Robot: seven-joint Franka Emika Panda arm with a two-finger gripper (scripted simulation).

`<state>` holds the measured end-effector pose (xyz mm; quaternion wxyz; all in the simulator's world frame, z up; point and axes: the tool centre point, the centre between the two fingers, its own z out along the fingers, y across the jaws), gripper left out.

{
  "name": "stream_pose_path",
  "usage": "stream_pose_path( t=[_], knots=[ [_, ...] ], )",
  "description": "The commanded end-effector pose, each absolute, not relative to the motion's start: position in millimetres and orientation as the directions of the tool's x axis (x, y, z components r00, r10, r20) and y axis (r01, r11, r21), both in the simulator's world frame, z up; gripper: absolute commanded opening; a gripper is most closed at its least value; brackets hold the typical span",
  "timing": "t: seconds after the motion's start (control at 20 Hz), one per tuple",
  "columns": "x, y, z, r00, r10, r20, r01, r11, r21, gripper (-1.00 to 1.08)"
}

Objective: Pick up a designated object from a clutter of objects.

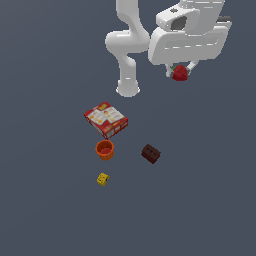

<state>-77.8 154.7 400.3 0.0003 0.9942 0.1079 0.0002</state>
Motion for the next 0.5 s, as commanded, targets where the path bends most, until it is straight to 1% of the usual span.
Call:
stream_pose_path(
  t=[0.0, 0.45],
  knots=[
    [-76.7, 161.9, 407.4, 0.977, 0.213, 0.000, 0.213, -0.977, 0.000, -1.00],
    [-74.9, 166.7, 412.0, 0.977, 0.213, 0.000, 0.213, -0.977, 0.000, -1.00]
  ],
)
